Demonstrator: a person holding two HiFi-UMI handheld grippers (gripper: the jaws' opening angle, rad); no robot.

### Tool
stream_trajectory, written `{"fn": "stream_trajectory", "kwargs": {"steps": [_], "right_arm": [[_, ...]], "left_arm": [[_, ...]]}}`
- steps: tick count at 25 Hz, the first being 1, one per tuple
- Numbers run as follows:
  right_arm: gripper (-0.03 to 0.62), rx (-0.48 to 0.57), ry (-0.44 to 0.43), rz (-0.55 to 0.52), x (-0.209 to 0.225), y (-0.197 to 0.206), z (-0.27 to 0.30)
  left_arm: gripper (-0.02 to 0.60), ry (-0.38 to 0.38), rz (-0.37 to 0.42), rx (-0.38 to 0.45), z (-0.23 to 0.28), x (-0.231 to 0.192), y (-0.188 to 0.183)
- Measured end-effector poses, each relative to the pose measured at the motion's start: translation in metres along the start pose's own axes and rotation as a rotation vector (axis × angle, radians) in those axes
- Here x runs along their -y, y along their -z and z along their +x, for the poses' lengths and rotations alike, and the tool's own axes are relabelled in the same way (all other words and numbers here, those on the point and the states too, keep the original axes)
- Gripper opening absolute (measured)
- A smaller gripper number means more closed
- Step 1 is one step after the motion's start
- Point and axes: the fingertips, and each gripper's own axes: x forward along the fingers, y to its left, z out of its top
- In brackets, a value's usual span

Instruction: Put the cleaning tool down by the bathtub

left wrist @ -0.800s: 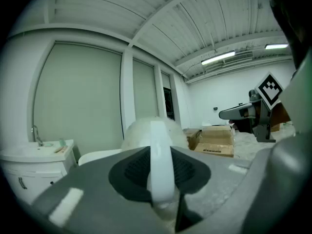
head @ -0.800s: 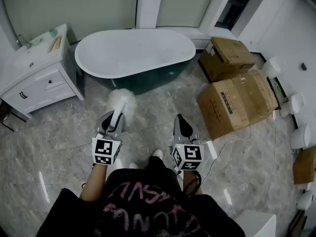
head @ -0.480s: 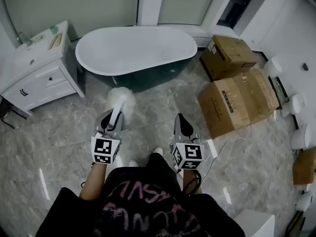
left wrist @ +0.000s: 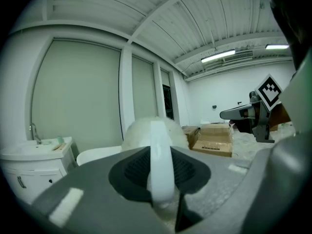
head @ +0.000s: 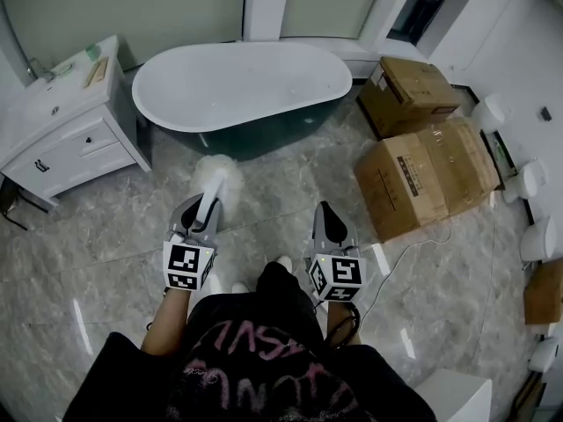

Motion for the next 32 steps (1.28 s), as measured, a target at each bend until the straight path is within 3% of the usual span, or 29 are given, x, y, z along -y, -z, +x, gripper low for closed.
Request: {"fn": "stream_trajectory", "kwargs": {"steps": [10,26,29,32], "right_arm": [[0.014,-0.055,0.018,0.021,0.042,0.021,0.038],[0.014,-0.139,-0.016,0.055,0.171,0.040,0.169],[0.014,-0.155,-0.034,0.056,0.187,0.044,0.186],[0.014,-0.169,-0.037,0.074,0.199,0.049,0.197]], "left_arm": [[0.087,0.021,0.013,-0.070,0.052,0.000,0.012],[0.087,0.028,0.038,-0.186,0.222,0.019,0.009],[0.087,0.030,0.076,-0.184,0.244,0.025,0.004],[0.087,0.030,0.064,-0.207,0.256,0.029,0.007]]}}
